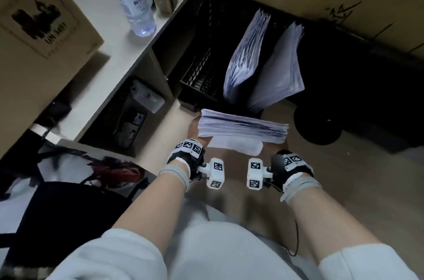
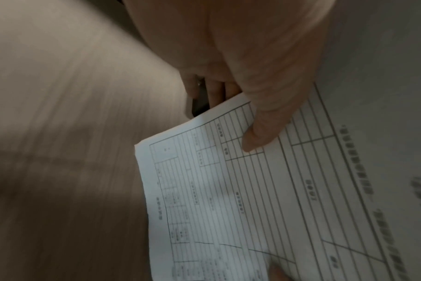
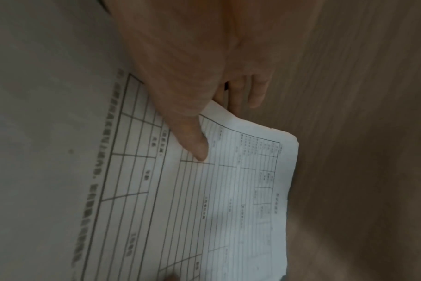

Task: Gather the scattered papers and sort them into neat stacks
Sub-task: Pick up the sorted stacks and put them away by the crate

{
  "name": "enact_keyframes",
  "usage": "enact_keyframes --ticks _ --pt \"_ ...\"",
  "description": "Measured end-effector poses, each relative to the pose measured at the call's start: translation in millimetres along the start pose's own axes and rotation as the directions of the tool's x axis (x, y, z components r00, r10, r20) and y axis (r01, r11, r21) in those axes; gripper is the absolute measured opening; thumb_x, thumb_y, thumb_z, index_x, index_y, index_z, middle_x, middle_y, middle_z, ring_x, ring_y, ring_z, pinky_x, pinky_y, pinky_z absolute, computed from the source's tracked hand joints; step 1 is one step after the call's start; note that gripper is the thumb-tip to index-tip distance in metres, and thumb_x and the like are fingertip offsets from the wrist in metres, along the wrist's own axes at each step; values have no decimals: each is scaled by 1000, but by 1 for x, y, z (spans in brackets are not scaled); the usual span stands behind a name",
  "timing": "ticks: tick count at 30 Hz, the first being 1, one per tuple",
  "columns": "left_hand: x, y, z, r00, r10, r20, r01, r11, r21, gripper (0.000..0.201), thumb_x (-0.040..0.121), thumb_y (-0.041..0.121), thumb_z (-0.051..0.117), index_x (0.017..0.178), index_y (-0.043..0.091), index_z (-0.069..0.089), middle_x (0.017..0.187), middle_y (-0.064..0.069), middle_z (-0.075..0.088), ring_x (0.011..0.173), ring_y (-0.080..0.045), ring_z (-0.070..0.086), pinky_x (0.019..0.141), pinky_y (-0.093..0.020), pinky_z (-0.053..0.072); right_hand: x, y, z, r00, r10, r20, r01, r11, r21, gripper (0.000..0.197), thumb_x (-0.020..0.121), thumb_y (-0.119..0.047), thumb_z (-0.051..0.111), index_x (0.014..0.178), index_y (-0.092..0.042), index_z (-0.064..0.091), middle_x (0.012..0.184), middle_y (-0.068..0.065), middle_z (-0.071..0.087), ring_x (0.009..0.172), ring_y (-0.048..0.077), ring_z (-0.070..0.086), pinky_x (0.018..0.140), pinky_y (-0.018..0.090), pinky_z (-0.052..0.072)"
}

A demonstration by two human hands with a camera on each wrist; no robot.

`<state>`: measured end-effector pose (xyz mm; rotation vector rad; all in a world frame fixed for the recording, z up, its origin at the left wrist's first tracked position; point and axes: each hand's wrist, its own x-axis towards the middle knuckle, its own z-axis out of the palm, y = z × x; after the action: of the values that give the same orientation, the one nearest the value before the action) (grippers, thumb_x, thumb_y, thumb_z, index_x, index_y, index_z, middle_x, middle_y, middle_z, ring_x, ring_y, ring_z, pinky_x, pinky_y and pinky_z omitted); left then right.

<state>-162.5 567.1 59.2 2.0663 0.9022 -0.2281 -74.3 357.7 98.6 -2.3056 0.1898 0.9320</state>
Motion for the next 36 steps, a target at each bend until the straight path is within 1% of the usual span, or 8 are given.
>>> enact_keyframes --ticks 4,8,12,16,21,25,29,36 --pt "10 2 -30 983 -78 168 134 925 -354 32 87 18 79 115 10 67 108 3 69 91 -7 68 86 -28 56 3 -35 14 997 -68 -42 77 960 269 26 91 -19 70 114 -8 67 103 7 67 101 31 65 75 29 45" --pt "10 -4 -72 978 -83 192 165 869 -467 42 88 34 77 123 14 65 117 -6 72 98 -19 70 83 -31 57 10 -81 34 992 -122 -17 119 921 371 27 82 -14 78 106 -7 69 95 4 70 83 19 65 75 30 49" --pt "17 -19 -107 996 -34 77 53 964 -260 41 98 41 61 126 12 64 113 -8 70 102 -26 66 82 -33 51 10 -124 54 980 -199 22 181 927 329 10 91 -20 70 97 -13 70 87 6 68 75 19 61 74 34 52" --pt "16 -16 -138 980 46 -193 -81 981 -177 98 73 93 33 107 9 71 103 -22 72 95 -40 65 83 -44 53 8 -160 68 952 -305 -41 298 880 369 20 92 -17 65 112 -13 67 106 11 70 86 23 62 79 37 50" --pt "18 12 -167 888 55 -456 -181 955 -236 39 100 36 46 107 3 65 99 -27 68 93 -49 60 75 -44 47 14 -179 61 927 -338 -165 376 843 385 66 81 -16 62 142 -9 36 138 12 48 130 30 47 102 31 37" --pt "18 38 -169 882 120 -456 -213 964 -158 32 97 6 43 124 6 61 98 -30 67 87 -48 58 69 -33 32 20 -166 50 983 -111 -148 166 882 442 88 92 -18 60 157 -17 1 160 10 22 142 30 31 111 37 29" --pt "15 58 -154 869 272 -413 -341 935 -101 50 91 21 35 136 36 52 99 -18 70 86 -43 60 76 -37 50 18 -150 42 984 -119 -134 169 859 483 92 85 -22 63 157 -16 6 160 7 22 142 28 32 115 45 31" --pt "32 85 -130 885 276 -374 -354 922 -156 43 93 27 31 129 43 49 89 -1 62 86 -33 63 77 -33 48 26 -140 23 980 -122 -155 178 882 437 69 92 -17 62 152 -9 28 152 13 36 136 29 41 109 34 37"
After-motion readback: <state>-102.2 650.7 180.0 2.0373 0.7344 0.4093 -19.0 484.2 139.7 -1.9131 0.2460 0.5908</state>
